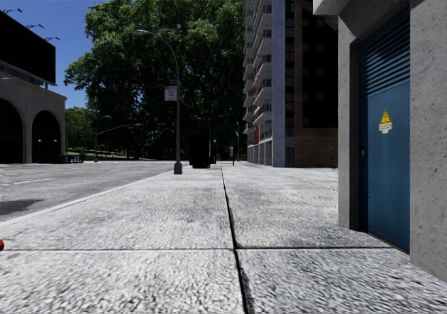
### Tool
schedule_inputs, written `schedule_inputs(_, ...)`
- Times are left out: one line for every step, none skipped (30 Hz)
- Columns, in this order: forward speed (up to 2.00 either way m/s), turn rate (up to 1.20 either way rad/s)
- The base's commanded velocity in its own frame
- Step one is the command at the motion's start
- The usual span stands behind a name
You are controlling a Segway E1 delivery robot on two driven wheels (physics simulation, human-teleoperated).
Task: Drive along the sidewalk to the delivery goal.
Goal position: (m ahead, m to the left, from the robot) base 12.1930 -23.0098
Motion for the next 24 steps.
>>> schedule_inputs(2.0, 0.0)
schedule_inputs(2.0, 0.0)
schedule_inputs(2.0, 0.0)
schedule_inputs(2.0, 0.0)
schedule_inputs(2.0, 0.0)
schedule_inputs(2.0, 0.0)
schedule_inputs(2.0, 0.0)
schedule_inputs(2.0, 0.0)
schedule_inputs(2.0, 0.0)
schedule_inputs(2.0, 0.0)
schedule_inputs(2.0, 0.0)
schedule_inputs(2.0, 0.0)
schedule_inputs(2.0, 0.0)
schedule_inputs(2.0, 0.0)
schedule_inputs(2.0, 0.0)
schedule_inputs(2.0, 0.0)
schedule_inputs(2.0, 0.0)
schedule_inputs(2.0, -0.11)
schedule_inputs(2.0, -0.29)
schedule_inputs(2.0, -0.29)
schedule_inputs(2.0, -0.4)
schedule_inputs(2.0, -0.5)
schedule_inputs(2.0, -0.58)
schedule_inputs(2.0, -0.58)
